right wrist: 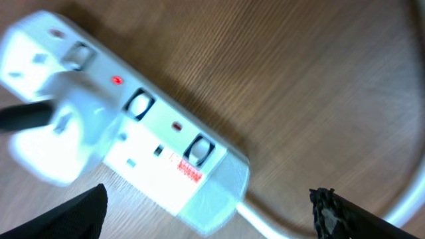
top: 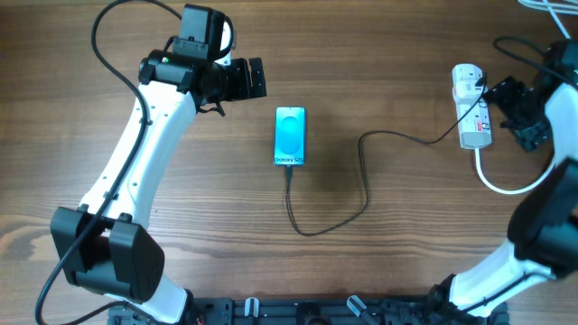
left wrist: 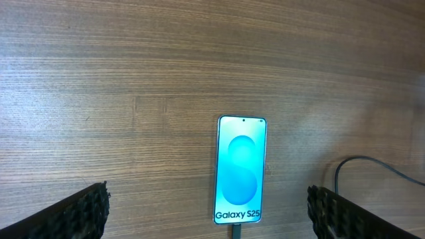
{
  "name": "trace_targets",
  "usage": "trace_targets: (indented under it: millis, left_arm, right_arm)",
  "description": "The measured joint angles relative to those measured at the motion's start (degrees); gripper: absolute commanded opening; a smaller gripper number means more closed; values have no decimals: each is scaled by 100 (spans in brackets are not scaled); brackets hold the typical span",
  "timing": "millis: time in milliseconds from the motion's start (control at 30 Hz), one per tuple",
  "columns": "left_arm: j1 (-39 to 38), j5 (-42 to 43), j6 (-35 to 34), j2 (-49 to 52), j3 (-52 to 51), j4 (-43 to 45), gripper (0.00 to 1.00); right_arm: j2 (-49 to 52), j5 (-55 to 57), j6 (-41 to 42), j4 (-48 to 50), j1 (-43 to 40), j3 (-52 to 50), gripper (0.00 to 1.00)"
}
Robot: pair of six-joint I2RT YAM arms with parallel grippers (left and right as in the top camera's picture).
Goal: Plug charger to phone and switch on socket
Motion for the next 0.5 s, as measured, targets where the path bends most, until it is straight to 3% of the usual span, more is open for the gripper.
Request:
trace_targets:
  millis: [233, 333, 500]
  left_arm:
    - [0, -15, 0, 0, 0, 0, 100]
    - [0, -15, 0, 0, 0, 0, 100]
    - [0, -15, 0, 2, 0, -9, 100]
  right_arm:
    - [-1058, 92, 175, -1521, 4, -7, 100]
    - [-1598, 94, 175, -1639, 74, -240, 100]
    - [-3403, -48, 170, -1620, 428, -1416, 100]
